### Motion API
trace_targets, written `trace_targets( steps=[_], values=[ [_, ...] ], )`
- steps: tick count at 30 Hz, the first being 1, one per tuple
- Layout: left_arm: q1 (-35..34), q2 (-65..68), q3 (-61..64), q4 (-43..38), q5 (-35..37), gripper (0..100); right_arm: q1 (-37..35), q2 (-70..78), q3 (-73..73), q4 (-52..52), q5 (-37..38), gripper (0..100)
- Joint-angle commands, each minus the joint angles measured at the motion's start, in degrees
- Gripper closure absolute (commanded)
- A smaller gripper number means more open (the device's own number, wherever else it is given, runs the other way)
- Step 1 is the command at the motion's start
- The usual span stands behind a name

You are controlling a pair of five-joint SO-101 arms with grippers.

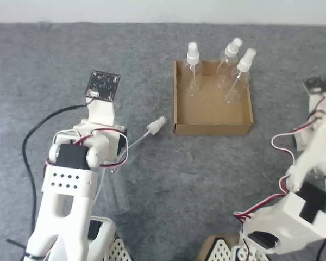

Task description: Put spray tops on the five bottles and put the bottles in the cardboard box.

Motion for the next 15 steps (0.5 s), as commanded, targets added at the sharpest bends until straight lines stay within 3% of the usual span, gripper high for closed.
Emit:
trace_targets(
  steps=[1,15],
  values=[
    [-0.2,-2.3,0.3,-1.8,-0.1,99,-4.4,1.7,-12.6,9.1,-1.0,66.2],
    [-0.2,-2.0,0.8,-2.7,-0.1,99,0.0,23.3,-30.6,13.8,-1.0,67.8]
  ],
)
